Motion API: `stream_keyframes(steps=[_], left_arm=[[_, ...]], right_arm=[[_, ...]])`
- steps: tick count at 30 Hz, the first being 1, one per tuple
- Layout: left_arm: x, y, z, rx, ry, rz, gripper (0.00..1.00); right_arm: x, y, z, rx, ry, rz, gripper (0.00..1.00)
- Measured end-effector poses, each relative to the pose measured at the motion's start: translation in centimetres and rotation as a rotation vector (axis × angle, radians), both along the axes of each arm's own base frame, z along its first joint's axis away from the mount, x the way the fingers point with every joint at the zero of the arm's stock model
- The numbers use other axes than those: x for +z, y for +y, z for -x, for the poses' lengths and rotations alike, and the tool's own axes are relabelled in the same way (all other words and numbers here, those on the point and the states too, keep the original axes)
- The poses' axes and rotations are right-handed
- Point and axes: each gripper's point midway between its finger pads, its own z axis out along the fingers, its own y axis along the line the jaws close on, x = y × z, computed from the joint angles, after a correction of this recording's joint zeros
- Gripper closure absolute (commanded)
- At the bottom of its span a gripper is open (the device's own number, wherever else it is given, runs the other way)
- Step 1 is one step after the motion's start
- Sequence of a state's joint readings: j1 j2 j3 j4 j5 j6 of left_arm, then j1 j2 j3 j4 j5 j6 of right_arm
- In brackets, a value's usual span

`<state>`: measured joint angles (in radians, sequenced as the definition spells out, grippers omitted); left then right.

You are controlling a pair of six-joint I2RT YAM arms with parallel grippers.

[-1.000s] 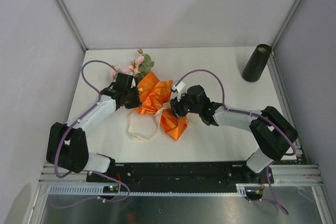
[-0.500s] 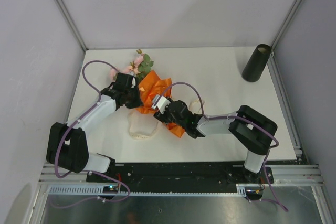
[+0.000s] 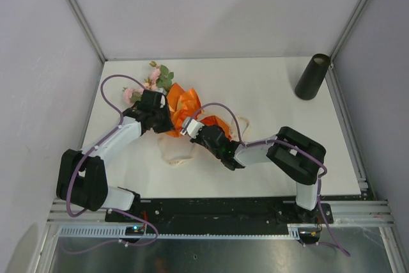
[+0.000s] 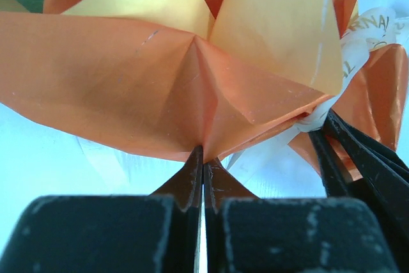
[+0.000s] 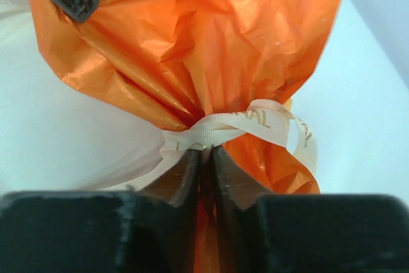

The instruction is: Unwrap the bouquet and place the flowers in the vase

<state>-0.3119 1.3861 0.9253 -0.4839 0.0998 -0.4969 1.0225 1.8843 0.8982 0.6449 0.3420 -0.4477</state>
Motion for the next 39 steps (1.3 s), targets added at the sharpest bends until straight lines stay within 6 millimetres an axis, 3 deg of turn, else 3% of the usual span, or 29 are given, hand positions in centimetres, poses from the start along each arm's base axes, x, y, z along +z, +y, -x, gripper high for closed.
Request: stream_keyframes(steps=[2, 6, 24, 27, 35, 39], left_arm=[[-0.2, 0.1, 0.2, 0.000, 0.004, -0.002, 1.00], [-0.6, 0.3, 0.5, 0.004, 0.010, -0.009, 1.00], [0.8, -0.5, 0.4, 0.003, -0.022, 0.040, 1.00], [0.8, -0.8, 0.3, -0.004, -0.028, 0.051, 1.00], [-0.5, 0.2, 1.3, 0.015, 0.013, 0.014, 1.00], [-0.7, 0.3, 1.4, 0.019, 0.019, 0.009, 1.00]], right_arm=[[0.4, 0.2, 0.0, -0.003, -0.016, -0.009, 0.98], [0.9, 0.3, 0.0, -0.016, -0.016, -0.027, 1.00], [5.3, -2.0, 1.2, -0.127, 0.243, -0.280, 1.00], [6.0, -2.2, 1.5, -0.144, 0.288, -0.330, 0.94], [5.1, -3.1, 1.3, -0.199, 0.346, -0.348, 0.87], [4.2, -3.3, 1.1, -0.218, 0.355, -0.337, 0.98]])
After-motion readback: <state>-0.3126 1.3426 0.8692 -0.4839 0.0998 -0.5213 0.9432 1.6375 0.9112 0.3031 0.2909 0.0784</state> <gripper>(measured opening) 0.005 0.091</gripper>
